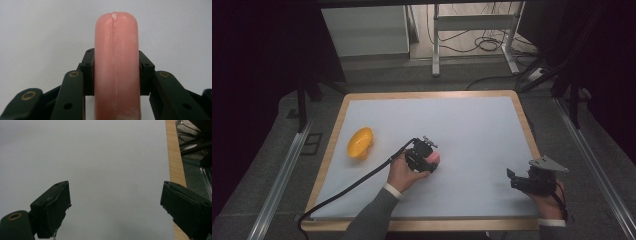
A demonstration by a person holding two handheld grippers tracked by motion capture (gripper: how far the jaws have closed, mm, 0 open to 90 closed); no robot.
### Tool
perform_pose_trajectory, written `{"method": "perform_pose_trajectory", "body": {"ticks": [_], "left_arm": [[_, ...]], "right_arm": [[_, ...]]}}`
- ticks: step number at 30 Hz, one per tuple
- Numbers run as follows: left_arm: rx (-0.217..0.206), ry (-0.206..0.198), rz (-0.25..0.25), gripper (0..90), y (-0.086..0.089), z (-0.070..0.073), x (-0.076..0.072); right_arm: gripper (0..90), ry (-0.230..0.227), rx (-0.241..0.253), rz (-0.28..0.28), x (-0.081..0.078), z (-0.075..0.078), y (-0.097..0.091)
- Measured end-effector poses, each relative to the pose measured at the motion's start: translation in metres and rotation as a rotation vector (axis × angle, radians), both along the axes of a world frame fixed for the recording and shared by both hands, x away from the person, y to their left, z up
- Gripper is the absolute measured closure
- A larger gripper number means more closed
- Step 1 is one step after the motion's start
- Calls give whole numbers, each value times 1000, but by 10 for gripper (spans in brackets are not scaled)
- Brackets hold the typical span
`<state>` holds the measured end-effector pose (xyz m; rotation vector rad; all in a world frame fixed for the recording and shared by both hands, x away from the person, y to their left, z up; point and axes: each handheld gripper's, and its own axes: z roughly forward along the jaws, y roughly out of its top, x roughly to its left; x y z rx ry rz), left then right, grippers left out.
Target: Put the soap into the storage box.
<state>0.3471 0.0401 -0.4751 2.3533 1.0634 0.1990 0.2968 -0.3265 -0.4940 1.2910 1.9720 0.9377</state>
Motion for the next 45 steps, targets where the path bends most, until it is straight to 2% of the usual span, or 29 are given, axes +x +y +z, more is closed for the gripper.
{"method": "perform_pose_trajectory", "body": {"ticks": [6, 9, 22, 31, 45], "left_arm": [[-17, -26, 9, 597, 8, 11, -1], [-41, -37, 22, 597, 14, 15, -2], [-43, -57, 69, 598, 46, 29, -2], [-35, -85, 94, 598, 60, 40, -1], [-49, -95, 149, 598, 91, 48, -1]], "right_arm": [[90, 1, -1, -4, 0, 0, -1], [90, 2, -1, -6, 0, 0, -1], [90, 5, -5, -7, 0, -1, -1], [90, 9, -8, -9, 1, -2, -1], [90, 13, -7, -11, 1, -2, -2]]}}
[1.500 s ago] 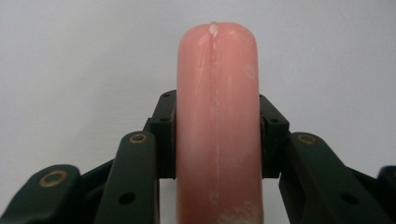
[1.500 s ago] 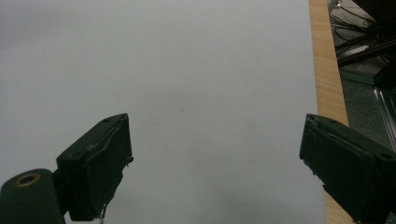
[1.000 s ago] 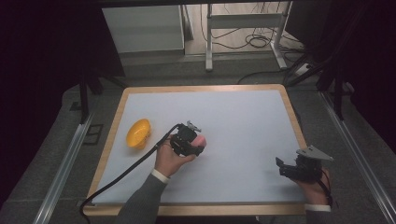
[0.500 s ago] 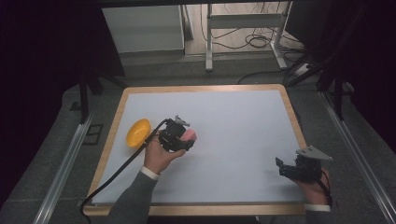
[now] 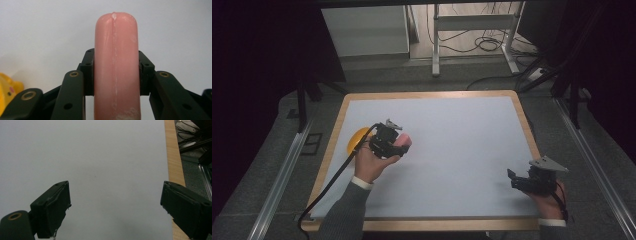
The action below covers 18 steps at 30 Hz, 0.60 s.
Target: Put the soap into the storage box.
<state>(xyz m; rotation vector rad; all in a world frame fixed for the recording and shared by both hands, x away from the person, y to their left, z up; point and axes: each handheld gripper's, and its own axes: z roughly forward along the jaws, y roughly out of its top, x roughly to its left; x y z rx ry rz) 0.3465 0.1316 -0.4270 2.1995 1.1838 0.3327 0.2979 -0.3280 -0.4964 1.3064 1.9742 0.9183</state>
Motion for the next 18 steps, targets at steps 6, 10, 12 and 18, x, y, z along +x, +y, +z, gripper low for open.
{"method": "perform_pose_trajectory", "body": {"ticks": [6, 10, 12, 18], "left_arm": [[0, -3, 23, 598, 11, 1, 0], [5, -4, 30, 598, 16, 2, 0], [4, -4, 33, 598, 18, 2, 0], [6, -4, 48, 598, 26, 4, 1]], "right_arm": [[90, 0, 0, -2, 0, 0, 0], [90, -1, -1, -3, 0, 1, 0], [90, 0, -1, -4, 0, 0, 0], [90, 2, -2, -1, 0, 0, 0]]}}
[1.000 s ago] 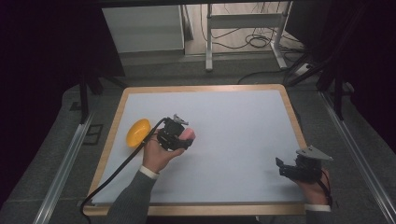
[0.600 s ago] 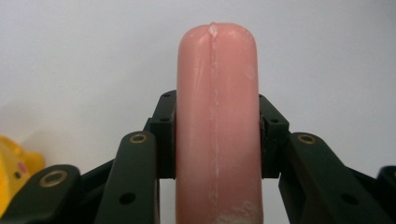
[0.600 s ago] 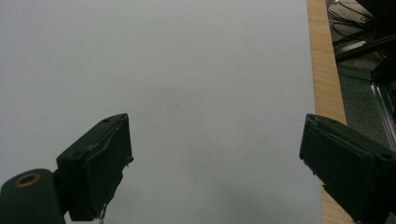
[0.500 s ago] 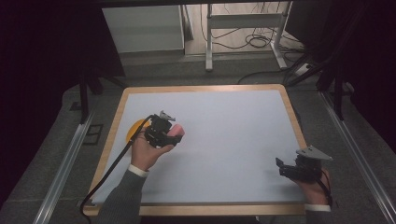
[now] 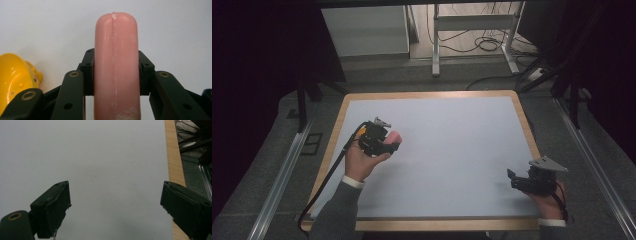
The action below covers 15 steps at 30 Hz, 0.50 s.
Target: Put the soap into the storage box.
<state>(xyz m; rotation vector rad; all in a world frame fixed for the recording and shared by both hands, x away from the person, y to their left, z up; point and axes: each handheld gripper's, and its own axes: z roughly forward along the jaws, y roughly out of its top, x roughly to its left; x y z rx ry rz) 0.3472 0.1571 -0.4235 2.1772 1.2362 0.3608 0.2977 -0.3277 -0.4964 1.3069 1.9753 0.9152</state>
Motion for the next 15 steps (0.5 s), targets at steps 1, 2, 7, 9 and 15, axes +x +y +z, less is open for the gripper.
{"method": "perform_pose_trajectory", "body": {"ticks": [1, 2, 7, 9, 15], "left_arm": [[2, -3, 1, 598, 2, 1, 0], [1, -2, 7, 598, 3, 1, 0], [1, -3, 21, 598, 10, 3, 0], [0, -6, 30, 598, 13, 3, 1], [-1, -3, 55, 598, 23, 3, 2]], "right_arm": [[90, 0, 0, -1, 0, 0, 0], [90, 0, 1, 0, 0, 0, 0], [90, 0, -1, 1, 0, 0, 0], [90, 0, -2, 2, 0, 0, 0], [90, 1, -1, -1, 0, 0, 0]]}}
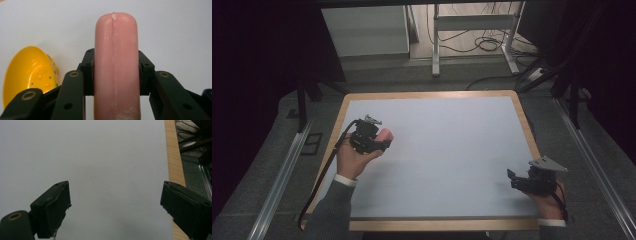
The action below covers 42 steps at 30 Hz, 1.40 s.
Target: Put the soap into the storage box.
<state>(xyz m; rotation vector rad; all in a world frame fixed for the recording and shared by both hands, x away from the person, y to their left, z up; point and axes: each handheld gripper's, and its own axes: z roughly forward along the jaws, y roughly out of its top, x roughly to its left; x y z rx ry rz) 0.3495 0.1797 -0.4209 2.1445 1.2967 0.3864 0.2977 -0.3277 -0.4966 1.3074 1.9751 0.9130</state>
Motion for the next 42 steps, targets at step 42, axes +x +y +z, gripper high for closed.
{"method": "perform_pose_trajectory", "body": {"ticks": [42], "left_arm": [[6, 40, 128, 599, 54, -6, 16]], "right_arm": [[90, -2, -5, -2, 0, 0, -1]]}}
